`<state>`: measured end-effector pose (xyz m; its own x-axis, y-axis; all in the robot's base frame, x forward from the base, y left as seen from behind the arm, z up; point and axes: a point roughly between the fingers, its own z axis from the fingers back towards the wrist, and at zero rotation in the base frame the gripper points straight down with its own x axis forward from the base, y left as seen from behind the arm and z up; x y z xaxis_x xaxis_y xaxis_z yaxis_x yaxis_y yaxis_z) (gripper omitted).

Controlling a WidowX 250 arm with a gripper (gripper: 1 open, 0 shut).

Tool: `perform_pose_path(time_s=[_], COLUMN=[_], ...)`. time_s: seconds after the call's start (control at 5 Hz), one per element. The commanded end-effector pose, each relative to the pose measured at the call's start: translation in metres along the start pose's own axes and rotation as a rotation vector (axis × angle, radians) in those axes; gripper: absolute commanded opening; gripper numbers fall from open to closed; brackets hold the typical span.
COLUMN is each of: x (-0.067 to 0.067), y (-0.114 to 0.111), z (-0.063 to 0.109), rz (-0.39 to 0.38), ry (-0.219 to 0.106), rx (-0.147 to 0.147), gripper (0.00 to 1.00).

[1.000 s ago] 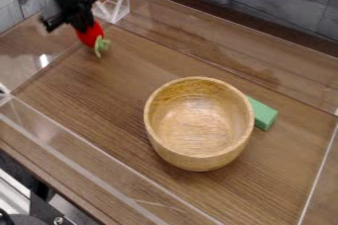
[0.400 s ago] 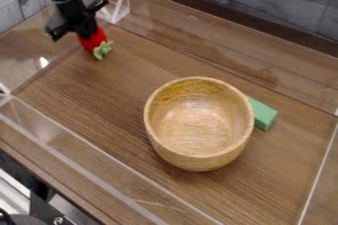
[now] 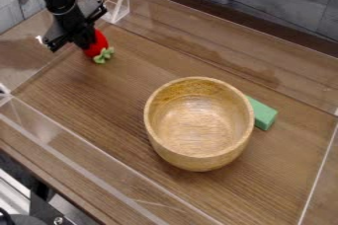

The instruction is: Move the red fruit to the left

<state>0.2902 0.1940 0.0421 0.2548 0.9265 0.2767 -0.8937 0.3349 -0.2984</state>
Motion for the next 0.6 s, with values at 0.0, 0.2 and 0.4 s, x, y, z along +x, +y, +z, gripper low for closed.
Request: perform_pose_path(time_s=[0.0,0.2,0.4], x=[0.021,0.023,0.025], y=[-0.01,-0.019,-0.028], z=[0.031,0.037,0.04], rz=[0.012,0.037,0.062], ry=[-0.051,-0.046,-0.043], rx=[-0.031,-0.026,-0.018], gripper=[0.0,0.0,0.0])
